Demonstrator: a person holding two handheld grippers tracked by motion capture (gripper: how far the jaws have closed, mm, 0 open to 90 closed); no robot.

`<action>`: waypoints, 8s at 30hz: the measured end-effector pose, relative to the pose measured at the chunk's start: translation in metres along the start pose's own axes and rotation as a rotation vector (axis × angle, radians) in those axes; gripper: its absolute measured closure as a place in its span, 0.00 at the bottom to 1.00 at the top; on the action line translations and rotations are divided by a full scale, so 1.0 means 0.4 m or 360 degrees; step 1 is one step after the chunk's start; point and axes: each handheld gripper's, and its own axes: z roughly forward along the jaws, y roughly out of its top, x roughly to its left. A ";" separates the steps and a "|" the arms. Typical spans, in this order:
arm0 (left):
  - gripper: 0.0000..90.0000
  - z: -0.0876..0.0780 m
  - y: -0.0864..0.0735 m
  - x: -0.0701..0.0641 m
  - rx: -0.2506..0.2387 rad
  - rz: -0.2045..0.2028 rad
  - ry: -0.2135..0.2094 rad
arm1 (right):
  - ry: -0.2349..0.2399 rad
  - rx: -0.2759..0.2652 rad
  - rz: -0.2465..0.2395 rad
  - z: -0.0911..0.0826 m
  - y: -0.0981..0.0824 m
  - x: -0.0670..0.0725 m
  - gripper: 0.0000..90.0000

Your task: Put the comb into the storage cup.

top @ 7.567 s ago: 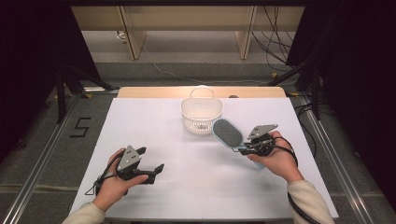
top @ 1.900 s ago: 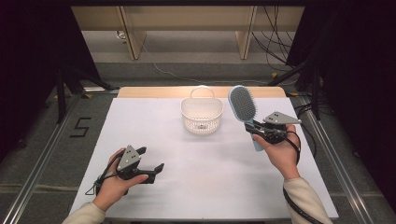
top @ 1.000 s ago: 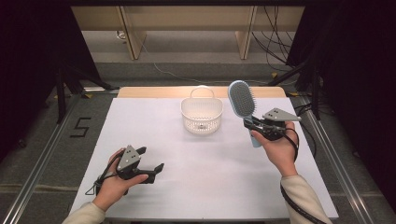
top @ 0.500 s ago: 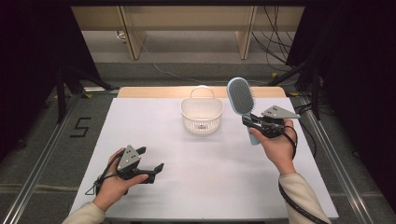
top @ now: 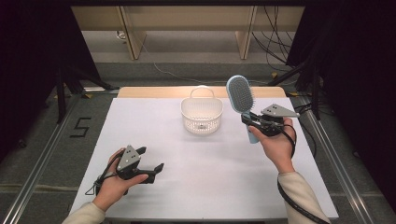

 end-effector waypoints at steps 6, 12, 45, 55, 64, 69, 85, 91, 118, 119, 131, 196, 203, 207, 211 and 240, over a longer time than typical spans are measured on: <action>0.10 0.000 0.000 0.000 0.0001 -0.0001 -0.0001 | -0.0002 -0.0010 0.0004 0.000 0.003 -0.001 0.79; 0.10 0.000 0.000 0.000 0.0002 -0.0001 0.0000 | -0.0003 -0.0015 0.0010 0.002 0.005 -0.002 0.79; 0.10 0.000 0.000 0.000 0.0000 0.0002 0.0002 | -0.0007 -0.0057 0.0022 0.006 0.019 -0.003 0.79; 0.09 0.000 0.000 0.000 0.0001 -0.0001 0.0001 | -0.0003 -0.0070 0.0021 0.010 0.026 -0.001 0.79; 0.10 0.000 0.000 0.001 0.0001 0.0000 0.0000 | 0.0007 -0.0080 0.0023 0.016 0.033 0.004 0.79; 0.10 0.000 0.000 0.001 0.0001 0.0000 0.0000 | 0.0011 -0.0093 0.0030 0.018 0.037 0.005 0.79; 0.10 0.000 0.000 0.001 -0.0001 0.0003 0.0002 | 0.0019 -0.0104 0.0037 0.027 0.047 0.007 0.79; 0.10 0.000 0.000 0.001 0.0001 0.0001 0.0000 | 0.0022 -0.0105 0.0041 0.032 0.050 0.007 0.79; 0.10 0.001 0.000 0.001 -0.0002 -0.0005 0.0005 | 0.0040 -0.0147 0.0050 0.053 0.081 0.011 0.79; 0.10 0.001 0.000 0.002 -0.0002 -0.0006 0.0005 | 0.0041 -0.0149 0.0051 0.054 0.081 0.010 0.79; 0.10 0.001 0.000 0.001 -0.0002 -0.0007 0.0007 | 0.0037 -0.0155 0.0052 0.062 0.087 0.011 0.79; 0.10 0.000 0.001 0.002 -0.0007 -0.0009 0.0012 | 0.0091 -0.0185 0.0057 0.110 0.119 0.035 0.79; 0.10 0.000 0.001 0.002 -0.0011 -0.0012 0.0017 | 0.0094 -0.0188 0.0055 0.116 0.122 0.039 0.79; 0.10 0.000 0.001 0.002 -0.0008 -0.0010 0.0011 | 0.0099 -0.0189 0.0057 0.118 0.124 0.042 0.79; 0.10 0.000 0.001 0.002 -0.0010 -0.0012 0.0017 | 0.0103 -0.0191 0.0057 0.122 0.125 0.044 0.79; 0.10 0.000 0.001 0.001 -0.0008 -0.0007 0.0015 | 0.0133 -0.0193 0.0046 0.145 0.134 0.066 0.79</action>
